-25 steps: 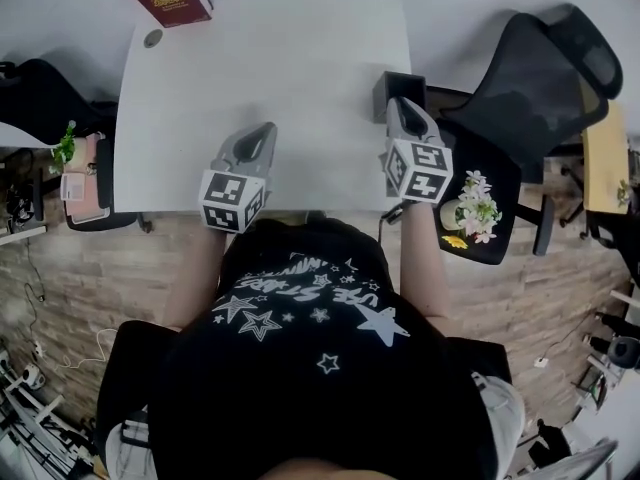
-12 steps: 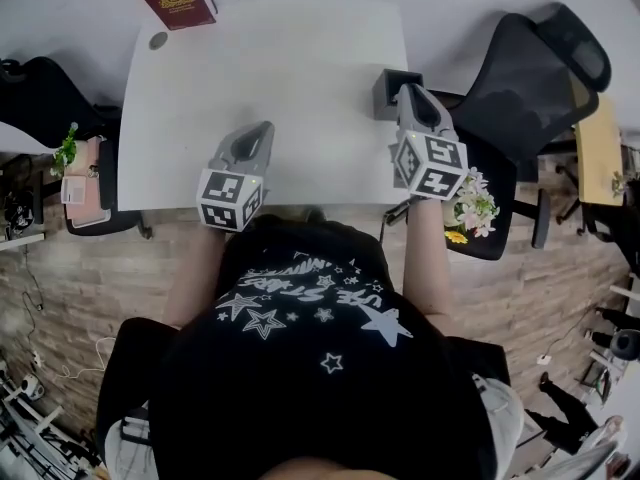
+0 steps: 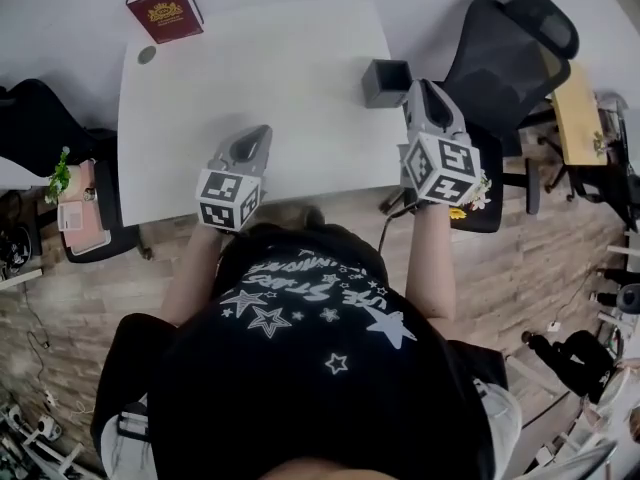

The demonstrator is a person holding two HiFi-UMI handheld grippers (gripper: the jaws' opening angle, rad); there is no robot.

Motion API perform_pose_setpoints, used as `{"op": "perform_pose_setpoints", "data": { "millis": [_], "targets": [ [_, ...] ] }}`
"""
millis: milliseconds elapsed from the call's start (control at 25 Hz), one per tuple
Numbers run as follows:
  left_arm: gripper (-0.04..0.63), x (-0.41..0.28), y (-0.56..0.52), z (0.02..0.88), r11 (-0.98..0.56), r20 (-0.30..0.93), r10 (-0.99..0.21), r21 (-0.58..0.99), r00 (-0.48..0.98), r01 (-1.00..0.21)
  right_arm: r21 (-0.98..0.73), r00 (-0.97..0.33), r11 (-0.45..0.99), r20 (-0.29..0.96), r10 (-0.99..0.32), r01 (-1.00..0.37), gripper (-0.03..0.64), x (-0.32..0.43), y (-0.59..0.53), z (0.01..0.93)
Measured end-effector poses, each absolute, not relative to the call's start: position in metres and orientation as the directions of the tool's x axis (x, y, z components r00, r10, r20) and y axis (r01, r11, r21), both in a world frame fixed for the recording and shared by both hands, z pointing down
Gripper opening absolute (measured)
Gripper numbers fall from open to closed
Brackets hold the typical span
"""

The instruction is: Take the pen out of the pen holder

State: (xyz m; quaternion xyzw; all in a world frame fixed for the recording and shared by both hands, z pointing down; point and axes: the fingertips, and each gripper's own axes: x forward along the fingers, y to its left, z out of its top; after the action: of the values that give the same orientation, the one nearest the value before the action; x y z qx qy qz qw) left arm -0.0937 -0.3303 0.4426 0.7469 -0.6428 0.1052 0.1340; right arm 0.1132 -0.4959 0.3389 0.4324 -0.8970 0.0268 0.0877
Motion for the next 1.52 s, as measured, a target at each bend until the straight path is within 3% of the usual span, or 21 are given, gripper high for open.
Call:
{"op": "perform_pose_setpoints", "data": {
  "millis": [360,920,1520],
  "targets": [
    [0.011,-0.105,-0.303,0.444,-0.248,0.322,-0.912,0.062,0.255,-0.967,-0.018,-0.535,0.543,0.194,-0.822,-0.84,0.037,0.122,-0.442,0.354],
    [0.011,-0.133,-0.179,0.467,-0.453,0.351,-0.813,0.121,0.465,-0.883,-0.09,-0.32,0.307,0.283,-0.904,-0.947,0.035,0.129,-0.254,0.403],
    [0.011,-0.1,-0.142,0.461,-0.554,0.334,-0.75,0.155,0.571,-0.818,-0.081,-0.25,0.236,0.344,-0.905,-0.968,0.035,0.143,-0.157,0.415]
  ]
}}
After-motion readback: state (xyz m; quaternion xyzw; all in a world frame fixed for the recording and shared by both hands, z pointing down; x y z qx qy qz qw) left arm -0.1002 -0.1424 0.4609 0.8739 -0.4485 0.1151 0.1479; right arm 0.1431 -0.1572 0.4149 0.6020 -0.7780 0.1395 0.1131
